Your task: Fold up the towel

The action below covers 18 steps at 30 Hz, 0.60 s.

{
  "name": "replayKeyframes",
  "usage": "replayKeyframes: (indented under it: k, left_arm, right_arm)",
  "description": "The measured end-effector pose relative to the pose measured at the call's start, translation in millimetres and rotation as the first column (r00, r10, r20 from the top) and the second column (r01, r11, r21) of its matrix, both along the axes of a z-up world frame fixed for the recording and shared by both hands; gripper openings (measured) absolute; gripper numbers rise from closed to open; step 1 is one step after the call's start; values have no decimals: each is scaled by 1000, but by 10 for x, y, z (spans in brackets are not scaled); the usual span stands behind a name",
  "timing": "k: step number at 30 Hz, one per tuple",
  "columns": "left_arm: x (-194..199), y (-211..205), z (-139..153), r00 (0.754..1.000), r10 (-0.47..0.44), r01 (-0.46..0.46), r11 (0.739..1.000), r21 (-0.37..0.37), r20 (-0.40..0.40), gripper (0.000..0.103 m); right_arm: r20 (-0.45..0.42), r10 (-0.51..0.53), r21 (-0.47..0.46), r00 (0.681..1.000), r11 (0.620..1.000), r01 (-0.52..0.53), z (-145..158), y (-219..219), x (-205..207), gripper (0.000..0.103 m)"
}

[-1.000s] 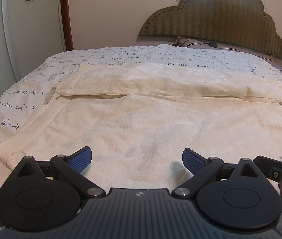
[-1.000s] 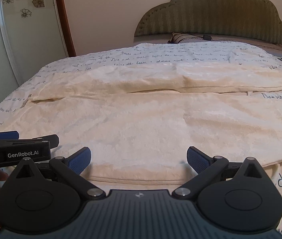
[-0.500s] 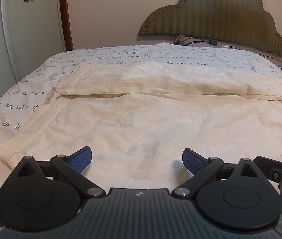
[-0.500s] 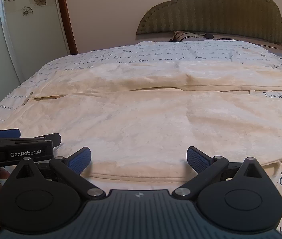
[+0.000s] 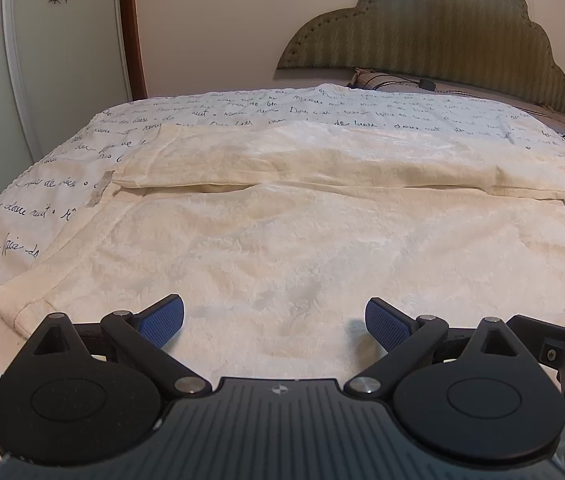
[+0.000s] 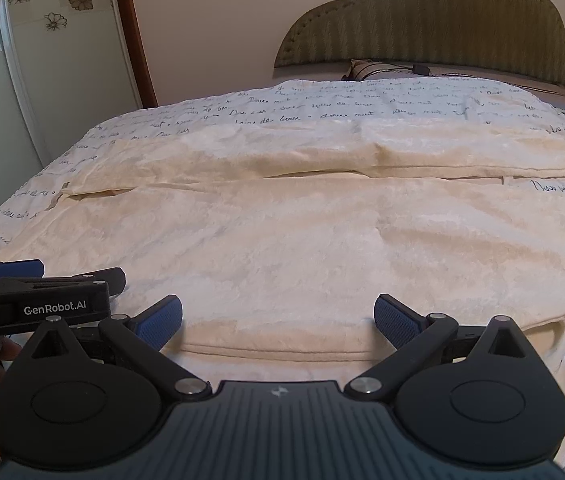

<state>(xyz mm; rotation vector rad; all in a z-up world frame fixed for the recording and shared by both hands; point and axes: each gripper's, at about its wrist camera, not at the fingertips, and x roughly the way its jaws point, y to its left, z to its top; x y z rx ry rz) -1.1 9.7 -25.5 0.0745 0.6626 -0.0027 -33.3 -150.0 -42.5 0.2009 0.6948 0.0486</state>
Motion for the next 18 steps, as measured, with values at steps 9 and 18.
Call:
replayKeyframes:
  k: [9, 18]
  left_arm:
    - [9, -5, -20, 1000, -6, 6, 1000, -4, -5, 99]
    - [104, 19, -26, 999, -24, 24, 1000, 0, -24, 99]
  right_arm:
    - [10, -11, 12, 1000, 1000, 11, 19, -19, -16, 103]
    - [-14, 9, -14, 1000, 1000, -9, 41, 43, 97, 103]
